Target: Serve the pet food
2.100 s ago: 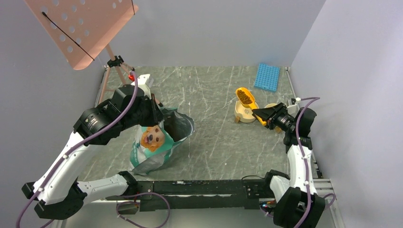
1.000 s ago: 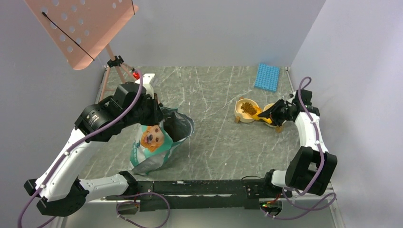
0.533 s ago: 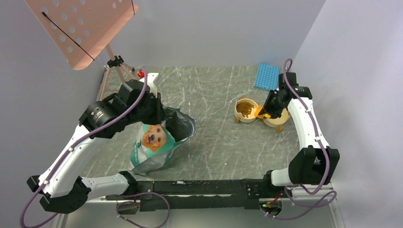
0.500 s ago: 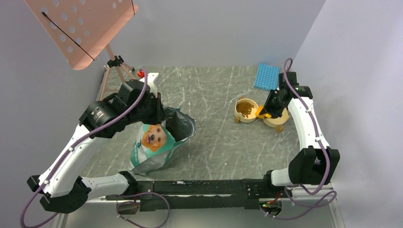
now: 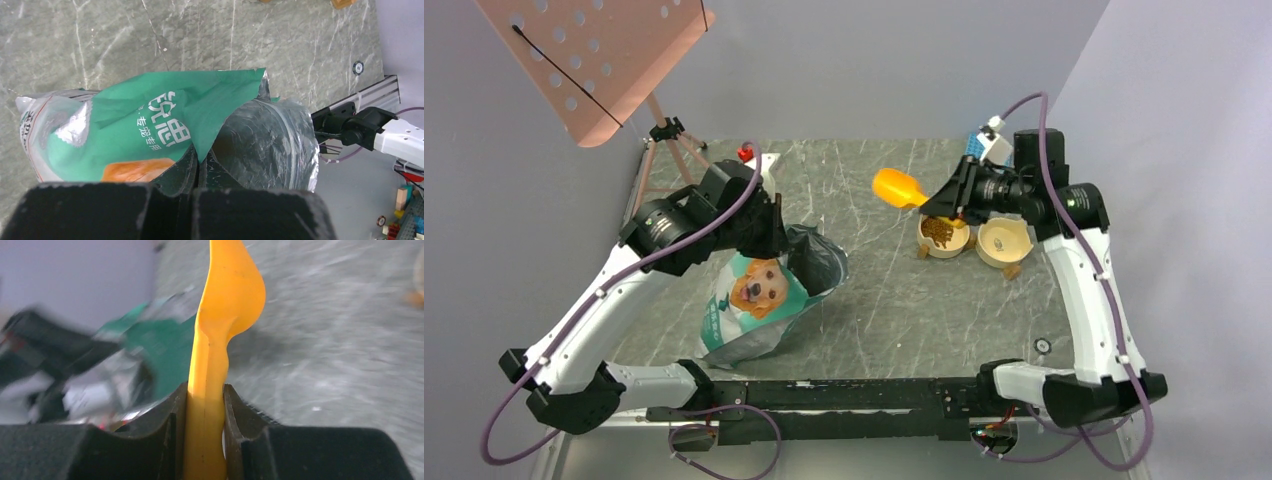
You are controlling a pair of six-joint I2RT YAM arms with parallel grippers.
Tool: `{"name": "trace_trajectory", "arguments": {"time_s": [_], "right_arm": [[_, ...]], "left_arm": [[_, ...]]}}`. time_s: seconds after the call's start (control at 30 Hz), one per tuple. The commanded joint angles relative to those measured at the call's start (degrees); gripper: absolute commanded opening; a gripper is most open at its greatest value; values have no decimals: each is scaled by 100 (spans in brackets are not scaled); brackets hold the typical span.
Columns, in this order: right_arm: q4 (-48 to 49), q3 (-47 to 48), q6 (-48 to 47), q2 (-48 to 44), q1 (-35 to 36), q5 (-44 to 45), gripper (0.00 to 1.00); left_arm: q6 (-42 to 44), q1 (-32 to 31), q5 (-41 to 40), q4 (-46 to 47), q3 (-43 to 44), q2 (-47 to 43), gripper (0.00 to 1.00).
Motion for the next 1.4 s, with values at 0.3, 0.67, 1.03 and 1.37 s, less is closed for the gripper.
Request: {"name": "trace_trajectory", "arguments": {"time_s": [0.3, 0.67, 1.03, 1.37], "right_arm": [[818, 80, 1515, -807, 2592, -1336, 0], [-961, 840, 890, 208, 3560, 478, 0], [-1844, 2866, 881, 2399, 4326, 1249, 0], [-2448, 3222, 689, 3399, 4395, 2394, 0]], "left_arm": [[-57, 19, 54, 206, 553, 494, 0], [-191, 22, -133, 308, 194, -5, 0], [-149, 7, 771, 859, 297, 60, 0], [-86, -24, 1174, 1241, 40, -199, 0]]}}
